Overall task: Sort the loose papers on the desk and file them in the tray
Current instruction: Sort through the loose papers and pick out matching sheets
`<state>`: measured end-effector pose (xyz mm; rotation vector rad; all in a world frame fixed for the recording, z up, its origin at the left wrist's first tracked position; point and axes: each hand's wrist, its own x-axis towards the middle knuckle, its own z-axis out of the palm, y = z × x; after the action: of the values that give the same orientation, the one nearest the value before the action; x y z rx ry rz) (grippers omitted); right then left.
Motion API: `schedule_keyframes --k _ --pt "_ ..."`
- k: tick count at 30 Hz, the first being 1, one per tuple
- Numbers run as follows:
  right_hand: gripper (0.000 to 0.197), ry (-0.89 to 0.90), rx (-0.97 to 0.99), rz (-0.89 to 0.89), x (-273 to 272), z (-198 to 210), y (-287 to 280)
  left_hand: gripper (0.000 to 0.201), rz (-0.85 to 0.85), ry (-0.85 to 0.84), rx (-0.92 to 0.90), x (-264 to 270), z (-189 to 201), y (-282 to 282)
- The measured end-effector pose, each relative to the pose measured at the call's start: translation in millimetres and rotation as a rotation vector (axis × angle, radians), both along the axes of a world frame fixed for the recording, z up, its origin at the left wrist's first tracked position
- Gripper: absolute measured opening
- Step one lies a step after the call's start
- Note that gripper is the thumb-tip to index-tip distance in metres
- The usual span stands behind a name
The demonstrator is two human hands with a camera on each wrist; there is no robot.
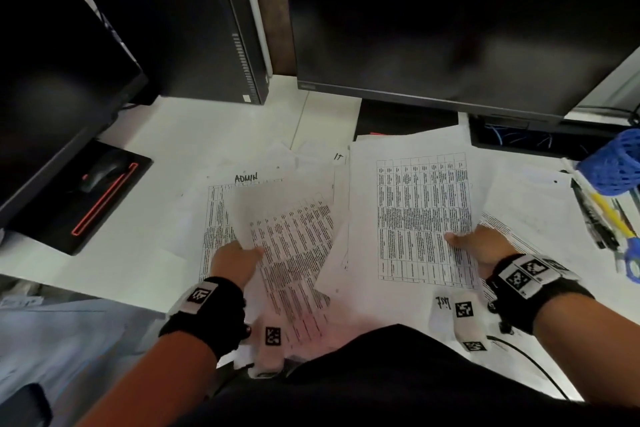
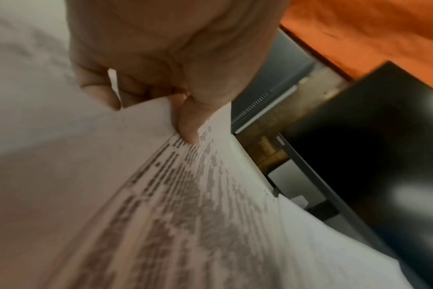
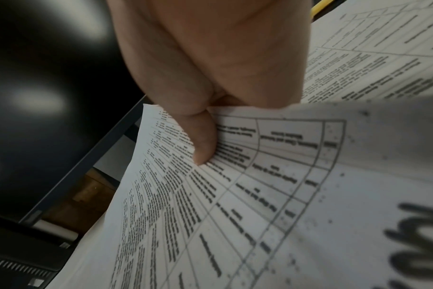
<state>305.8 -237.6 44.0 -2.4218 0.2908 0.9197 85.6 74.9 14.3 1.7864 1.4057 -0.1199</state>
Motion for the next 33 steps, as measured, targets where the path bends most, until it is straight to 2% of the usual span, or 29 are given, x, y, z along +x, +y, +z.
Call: schedule_keyframes --k 3,6,8,10,12,15,16,20,22,26,27,30,33 --pt "0.048 -0.044 0.062 -0.052 6.1 1.5 -5.1 0.045 -0.045 0.101 0.185 2.9 6.6 25.4" --pt "0.037 -0.102 0.038 -0.064 9.2 4.3 -11.4 0.046 -0.050 0.284 0.335 -1.0 11.8 60.0" --pt "0.035 -0.110 0.023 -0.058 9.6 4.6 -13.9 0.049 -0.060 0.384 0.349 -3.1 12.5 73.3" --pt "0.036 -0.098 0.001 -0.042 8.3 4.1 -14.5 0.055 -0.022 0.394 0.329 -3.0 11.7 78.1" --pt "0.038 -0.080 -0.017 -0.024 7.5 3.9 -14.8 0.053 0.012 0.329 0.286 -1.9 8.4 79.0" --pt "0.037 -0.065 -0.059 0.029 9.2 4.2 -16.5 0.035 0.032 0.173 0.218 -0.1 4.1 76.3" --pt "0.035 -0.054 -0.063 0.039 9.8 4.7 -16.9 0.034 0.058 0.144 0.222 0.2 3.1 75.1" --pt "0.051 -0.045 -0.099 0.069 15.1 -2.5 -20.4 0.058 0.243 -0.010 0.211 -0.7 8.3 65.5" --pt "0.055 -0.042 -0.115 0.077 16.7 -7.2 -22.0 0.057 0.283 -0.109 0.226 -2.4 15.3 65.9" --pt "0.055 -0.028 -0.107 0.074 19.0 -12.7 -24.5 0.022 0.143 -0.234 0.359 -5.7 36.1 78.2" --pt "0.055 -0.027 -0.097 0.070 19.5 -13.7 -25.3 0.019 0.130 -0.288 0.370 -6.0 42.8 84.1" --pt "0.058 -0.018 -0.063 0.051 21.3 -16.9 -26.1 0.030 0.103 -0.443 0.440 -1.1 70.5 101.5" --pt "0.063 -0.020 -0.090 0.055 20.2 -15.2 -26.3 0.024 0.056 -0.605 0.488 10.5 115.4 104.9"
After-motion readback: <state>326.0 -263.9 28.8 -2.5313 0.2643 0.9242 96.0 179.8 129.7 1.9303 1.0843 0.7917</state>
